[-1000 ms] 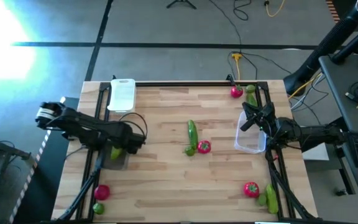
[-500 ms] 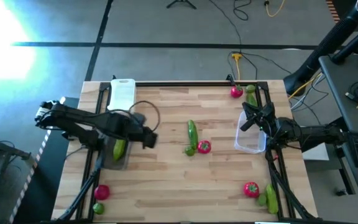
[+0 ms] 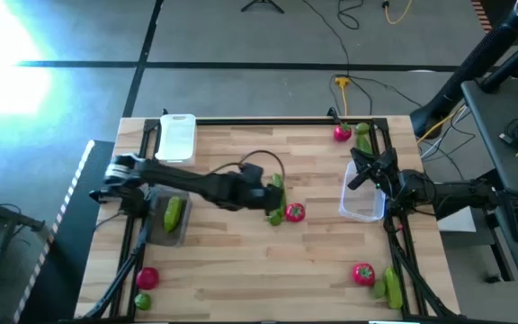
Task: Sort produce into baskets
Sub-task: Put the cucumber into the black bin
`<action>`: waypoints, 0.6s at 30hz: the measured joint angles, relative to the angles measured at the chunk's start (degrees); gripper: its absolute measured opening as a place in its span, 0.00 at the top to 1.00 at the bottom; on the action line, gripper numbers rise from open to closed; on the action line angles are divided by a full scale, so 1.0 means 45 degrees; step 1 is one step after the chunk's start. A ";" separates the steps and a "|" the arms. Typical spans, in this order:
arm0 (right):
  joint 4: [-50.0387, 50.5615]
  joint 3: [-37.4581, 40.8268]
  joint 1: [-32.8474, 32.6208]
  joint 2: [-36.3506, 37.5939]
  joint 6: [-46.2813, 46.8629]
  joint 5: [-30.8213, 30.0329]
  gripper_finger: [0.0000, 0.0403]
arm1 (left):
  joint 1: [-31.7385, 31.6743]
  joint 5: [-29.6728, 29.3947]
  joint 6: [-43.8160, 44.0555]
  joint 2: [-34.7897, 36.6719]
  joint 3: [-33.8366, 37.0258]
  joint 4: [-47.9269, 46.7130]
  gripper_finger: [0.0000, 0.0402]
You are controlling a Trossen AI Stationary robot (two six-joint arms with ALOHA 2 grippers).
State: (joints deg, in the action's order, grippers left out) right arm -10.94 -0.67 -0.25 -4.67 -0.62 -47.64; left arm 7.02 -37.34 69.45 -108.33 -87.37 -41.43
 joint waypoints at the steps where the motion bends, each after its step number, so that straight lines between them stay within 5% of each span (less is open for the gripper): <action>1: 0.0000 -0.0004 0.0000 0.0000 0.0000 0.0000 0.93 | -0.0107 -0.0150 0.0229 -0.0437 -0.0360 0.0008 0.30; 14: 0.0000 -0.0001 0.0000 0.0000 0.0000 0.0000 0.93 | -0.1179 0.0314 0.3060 -0.5072 -0.4211 -0.1034 0.24; 18: 0.0000 -0.0002 0.0001 0.0000 0.0000 0.0000 0.93 | -0.1055 0.0561 0.4154 -0.6224 -0.5467 -0.2780 0.24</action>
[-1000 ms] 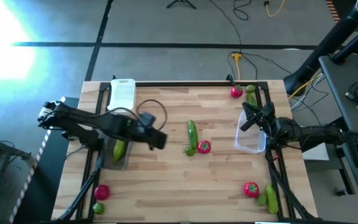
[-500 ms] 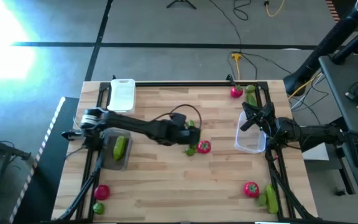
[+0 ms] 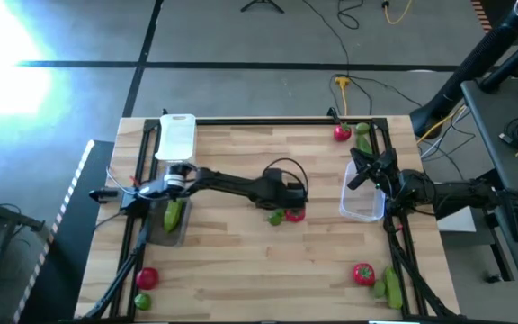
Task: Sort produce into baskets
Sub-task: Put the cucumber into the black bin
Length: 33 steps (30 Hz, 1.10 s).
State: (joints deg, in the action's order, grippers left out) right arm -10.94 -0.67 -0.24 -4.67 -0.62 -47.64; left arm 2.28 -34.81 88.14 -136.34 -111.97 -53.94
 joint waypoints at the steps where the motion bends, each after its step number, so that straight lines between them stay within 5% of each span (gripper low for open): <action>1: 0.0000 0.0002 0.0000 0.0000 0.0000 0.0000 0.93 | 0.0014 -0.0014 0.0225 -0.0216 -0.0353 -0.0566 0.24; 7: 0.0000 -0.0001 0.0000 0.0000 0.0000 0.0000 0.93 | 0.0137 0.0045 0.0253 -0.1670 -0.2254 -0.1662 0.28; 15: 0.0003 0.0000 0.0000 0.0000 0.0000 -0.0002 0.93 | 0.0152 0.0585 -0.0098 -0.3001 -0.4417 -0.3258 0.57; 18: 0.0000 -0.0001 -0.0002 0.0000 0.0000 0.0000 0.93 | 0.0152 0.0321 -0.0671 -0.2951 -0.5085 -0.4765 0.60; 27: 0.0005 -0.0003 -0.0002 0.0000 0.0000 0.0000 0.93 | 0.0299 -0.0324 -0.2875 0.0443 -0.4596 -0.8204 0.60; 33: 0.0019 -0.0002 0.0002 0.0003 0.0000 0.0016 0.93 | 0.1307 -0.0483 -0.3227 0.3485 -0.2155 -0.8003 0.60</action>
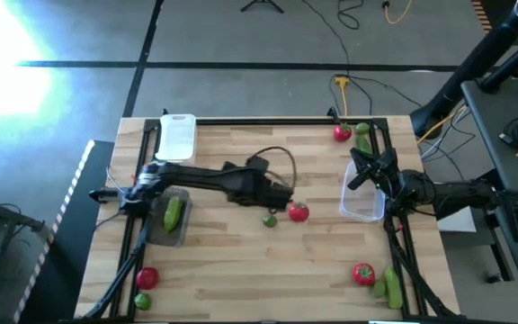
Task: Sort produce into baskets
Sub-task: Put the cucumber into the black bin
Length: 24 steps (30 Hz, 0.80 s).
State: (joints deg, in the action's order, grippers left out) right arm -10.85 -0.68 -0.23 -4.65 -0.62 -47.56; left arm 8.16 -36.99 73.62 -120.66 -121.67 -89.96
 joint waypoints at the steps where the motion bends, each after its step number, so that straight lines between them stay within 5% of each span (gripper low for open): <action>1: 0.0005 -0.0001 -0.0004 -0.0008 0.0000 0.0013 0.93 | 0.0212 0.0064 0.0108 0.0492 0.0698 -0.0054 0.60; 6: 0.0012 -0.0001 -0.0004 -0.0005 0.0000 0.0001 0.93 | 0.1356 0.1107 0.1871 0.3386 0.4559 -0.0049 0.60; 14: 0.0010 -0.0001 -0.0004 -0.0003 0.0000 -0.0006 0.93 | 0.3432 0.4691 0.6240 0.7533 1.0366 -0.0090 0.60; 19: 0.0015 -0.0001 -0.0004 -0.0003 0.0000 -0.0009 0.93 | 0.3773 0.6506 0.8843 0.8924 1.3358 -0.0039 0.60; 24: 0.0010 -0.0001 -0.0004 -0.0003 0.0000 -0.0007 0.93 | 0.3577 0.7217 0.9476 0.9493 1.5272 0.0112 0.55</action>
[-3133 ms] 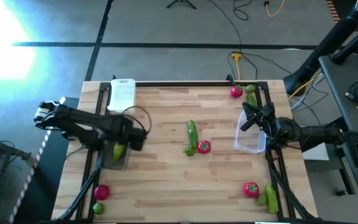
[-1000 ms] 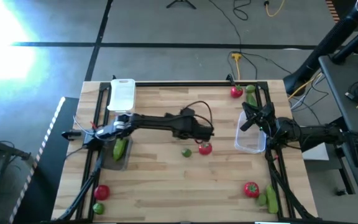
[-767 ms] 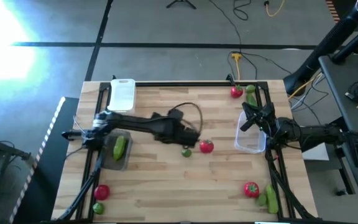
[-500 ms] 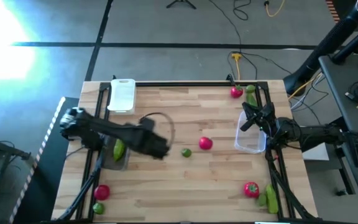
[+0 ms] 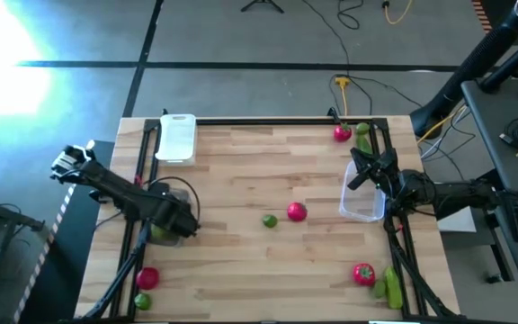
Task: Sort produce into baskets
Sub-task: Put the cucumber into the black bin
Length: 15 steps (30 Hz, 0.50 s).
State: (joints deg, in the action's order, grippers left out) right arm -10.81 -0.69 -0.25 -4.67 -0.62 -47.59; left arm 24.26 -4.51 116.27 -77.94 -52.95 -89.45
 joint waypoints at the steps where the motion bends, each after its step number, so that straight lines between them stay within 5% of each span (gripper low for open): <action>1: 0.0000 0.0000 0.0000 0.0000 0.0000 -0.0005 0.93 | -0.0064 0.0000 -0.0005 0.0068 0.0239 0.0049 0.54; 15: -0.0019 0.0000 0.0000 0.0000 0.0000 -0.0005 0.93 | -0.0395 0.0096 0.0080 -0.0141 0.2393 0.1981 0.54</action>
State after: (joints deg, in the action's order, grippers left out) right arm -10.90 -0.69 -0.25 -4.67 -0.62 -47.62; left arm 22.48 -4.08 116.63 -78.58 -42.18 -80.54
